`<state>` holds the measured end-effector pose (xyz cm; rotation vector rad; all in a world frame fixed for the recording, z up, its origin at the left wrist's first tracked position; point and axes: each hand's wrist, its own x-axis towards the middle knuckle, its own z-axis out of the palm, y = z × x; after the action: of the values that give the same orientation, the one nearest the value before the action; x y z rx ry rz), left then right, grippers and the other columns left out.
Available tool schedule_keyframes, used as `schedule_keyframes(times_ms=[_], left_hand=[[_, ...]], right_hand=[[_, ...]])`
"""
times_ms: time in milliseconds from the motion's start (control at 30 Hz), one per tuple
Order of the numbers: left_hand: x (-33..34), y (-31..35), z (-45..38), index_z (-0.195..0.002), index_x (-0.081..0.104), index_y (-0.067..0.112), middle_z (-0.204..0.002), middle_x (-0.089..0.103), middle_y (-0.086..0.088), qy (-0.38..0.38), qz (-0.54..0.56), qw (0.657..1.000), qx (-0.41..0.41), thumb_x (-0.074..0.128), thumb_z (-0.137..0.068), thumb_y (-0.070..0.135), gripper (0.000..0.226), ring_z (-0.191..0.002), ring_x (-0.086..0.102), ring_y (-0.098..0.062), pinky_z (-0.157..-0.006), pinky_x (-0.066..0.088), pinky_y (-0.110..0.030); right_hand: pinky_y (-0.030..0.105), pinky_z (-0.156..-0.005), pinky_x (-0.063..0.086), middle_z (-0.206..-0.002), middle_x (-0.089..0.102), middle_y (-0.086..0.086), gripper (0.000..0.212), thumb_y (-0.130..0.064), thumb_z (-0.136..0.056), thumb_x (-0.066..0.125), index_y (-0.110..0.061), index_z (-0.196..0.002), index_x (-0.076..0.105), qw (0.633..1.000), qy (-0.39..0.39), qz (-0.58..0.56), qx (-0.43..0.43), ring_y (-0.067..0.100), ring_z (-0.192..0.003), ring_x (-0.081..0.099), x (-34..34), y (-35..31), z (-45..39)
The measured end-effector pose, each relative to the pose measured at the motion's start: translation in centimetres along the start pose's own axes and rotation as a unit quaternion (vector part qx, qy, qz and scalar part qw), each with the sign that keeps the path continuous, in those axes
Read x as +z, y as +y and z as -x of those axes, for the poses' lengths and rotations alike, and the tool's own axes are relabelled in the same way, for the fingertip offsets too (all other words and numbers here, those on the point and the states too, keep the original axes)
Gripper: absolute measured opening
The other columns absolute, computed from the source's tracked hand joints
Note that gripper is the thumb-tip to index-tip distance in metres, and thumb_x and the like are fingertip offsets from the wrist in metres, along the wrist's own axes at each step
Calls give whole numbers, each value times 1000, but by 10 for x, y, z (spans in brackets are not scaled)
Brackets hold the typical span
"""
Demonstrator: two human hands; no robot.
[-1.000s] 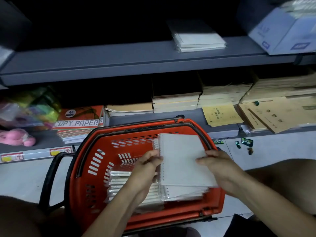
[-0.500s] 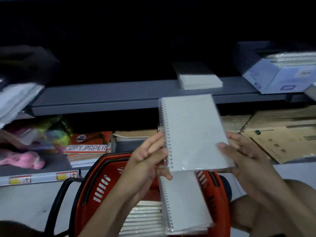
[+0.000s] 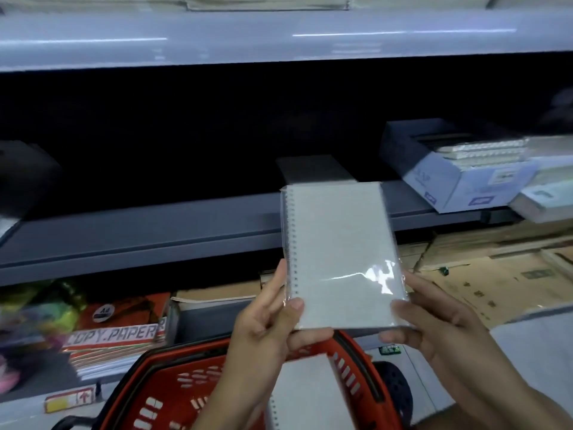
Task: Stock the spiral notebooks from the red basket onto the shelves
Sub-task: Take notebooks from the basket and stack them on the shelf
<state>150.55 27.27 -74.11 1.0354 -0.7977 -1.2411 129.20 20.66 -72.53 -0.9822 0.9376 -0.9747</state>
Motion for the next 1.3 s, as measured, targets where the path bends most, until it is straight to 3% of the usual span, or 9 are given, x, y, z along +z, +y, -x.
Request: schedule_keyframes(times_ms=[133,267,500,567,667,833,967,1133,1300], left_hand=[[15,7,-33,-146,45,25,-120,73,13,58,11,998,12,57,-96,6,55,-93,76,-22,-89,59,-49],[27,30,-72,-138,44,34,-109,73,24,44,1,998,46,54,-98,6,50,-92,76,-16,-89,60,-45],[32,58,-140,-113,57,33,-114,74,5,24,-8,999,31,57,-97,-1,38,-103,73,-20,-79,60,-22],[35,52,-152,-127,58,20,-117,72,2,63,-39,996,39,57,-97,-1,36,-94,76,-18,-77,60,-21],[38,37,-154,-140,52,14,-109,73,9,125,-108,985,51,68,-92,6,52,-80,77,-14,-77,60,-23],[28,17,-135,-137,54,27,-117,61,14,201,-269,936,102,84,-78,26,66,-81,67,10,-63,51,-6],[21,15,-141,-136,57,29,-106,63,6,216,-316,917,115,84,-77,35,65,-87,67,-9,-69,52,-17],[20,24,-170,-137,59,20,-119,54,16,216,-387,883,151,82,-77,42,68,-107,53,-13,-92,50,-26],[19,30,-197,-140,56,14,-122,52,14,217,-382,887,143,82,-78,40,73,-96,55,-9,-84,45,-17]], right_hand=[[31,-68,62,-108,77,7,36,0,-96,56,-20,-122,70,999,22,41,-8,32,-76,72,-1,-10,-27],[26,-65,60,-110,77,4,36,2,-97,54,-20,-121,70,999,9,47,-23,26,-86,76,1,-37,-70],[22,-60,60,-111,73,18,19,3,-97,52,-2,-110,66,998,29,48,35,31,-90,75,12,-76,-161],[28,-69,62,-116,70,21,16,-1,-98,55,2,-111,63,996,37,67,44,30,-91,75,14,-75,-179],[38,-89,59,-121,67,14,31,-17,-95,65,-4,-123,58,987,44,153,33,29,-82,77,10,-67,-183],[26,-55,57,-103,68,7,33,-11,-85,77,-14,-116,66,967,54,244,-54,24,-62,72,-3,-49,-151],[26,-50,52,-83,69,10,23,-10,-86,75,-16,-108,72,945,88,288,-128,22,-48,64,-6,-32,-158],[20,-40,43,-73,65,6,22,-15,-88,74,-18,-109,74,937,140,286,-143,4,-38,53,2,-38,-186],[20,-37,39,-67,61,-4,32,-21,-88,75,-19,-120,71,939,162,284,-103,12,-44,52,11,-41,-217]])
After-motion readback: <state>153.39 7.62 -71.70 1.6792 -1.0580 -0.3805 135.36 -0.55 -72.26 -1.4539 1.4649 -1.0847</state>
